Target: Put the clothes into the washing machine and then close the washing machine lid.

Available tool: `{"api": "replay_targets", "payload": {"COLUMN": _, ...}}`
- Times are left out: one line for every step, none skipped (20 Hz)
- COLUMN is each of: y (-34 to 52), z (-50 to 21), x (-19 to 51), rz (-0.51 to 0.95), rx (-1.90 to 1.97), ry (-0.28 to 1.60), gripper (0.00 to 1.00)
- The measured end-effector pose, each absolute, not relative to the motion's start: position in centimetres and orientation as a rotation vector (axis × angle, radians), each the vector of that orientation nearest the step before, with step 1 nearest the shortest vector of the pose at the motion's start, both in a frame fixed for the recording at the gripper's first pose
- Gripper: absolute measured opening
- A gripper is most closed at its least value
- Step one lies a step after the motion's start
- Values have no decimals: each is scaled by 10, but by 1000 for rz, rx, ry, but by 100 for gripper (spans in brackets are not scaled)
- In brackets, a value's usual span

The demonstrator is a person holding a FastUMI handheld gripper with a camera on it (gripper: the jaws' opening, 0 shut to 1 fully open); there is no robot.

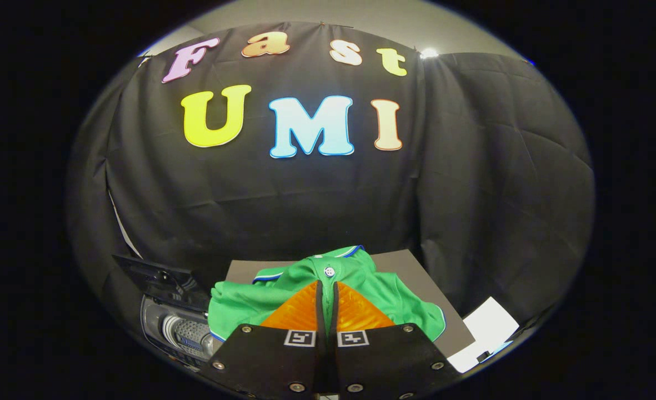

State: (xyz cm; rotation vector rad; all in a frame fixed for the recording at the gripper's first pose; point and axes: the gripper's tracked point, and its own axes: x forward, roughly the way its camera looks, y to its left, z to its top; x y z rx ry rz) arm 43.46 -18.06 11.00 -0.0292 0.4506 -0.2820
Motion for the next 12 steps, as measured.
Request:
{"api": "replay_targets", "payload": {"y": -176, "z": 113, "x": 432, "rz": -282, "rx": -30, "ry": 440, "gripper": 0}}
{"api": "replay_targets", "payload": {"y": -173, "z": 116, "x": 430, "rz": -283, "rx": -37, "ry": 438, "gripper": 0}}
{"api": "replay_targets", "payload": {"y": -169, "z": 117, "x": 428, "rz": -287, "rx": -46, "ry": 438, "gripper": 0}}
{"api": "replay_targets", "payload": {"y": -165, "z": 118, "x": 426, "rz": -291, "rx": -53, "ry": 443, "gripper": 0}}
{"api": "replay_targets", "payload": {"y": -160, "z": 118, "x": 423, "rz": -295, "rx": -56, "ry": 443, "gripper": 0}}
{"api": "replay_targets", "payload": {"y": -155, "z": 121, "x": 422, "rz": -301, "rx": -55, "ry": 442, "gripper": 0}}
{"api": "replay_targets", "payload": {"y": -149, "z": 121, "x": 421, "rz": -303, "rx": -58, "ry": 438, "gripper": 0}}
{"api": "replay_targets", "payload": {"y": -143, "z": 123, "x": 420, "rz": -308, "rx": -63, "ry": 435, "gripper": 0}}
{"api": "replay_targets", "payload": {"y": -137, "z": 124, "x": 419, "rz": -313, "rx": -70, "ry": 432, "gripper": 0}}
{"api": "replay_targets", "payload": {"y": -131, "z": 126, "x": 417, "rz": -320, "rx": -77, "ry": 428, "gripper": 0}}
{"api": "replay_targets", "payload": {"y": -124, "z": 127, "x": 416, "rz": -326, "rx": -79, "ry": 426, "gripper": 0}}
{"api": "replay_targets", "payload": {"y": -115, "z": 129, "x": 415, "rz": -332, "rx": -77, "ry": 425, "gripper": 0}}
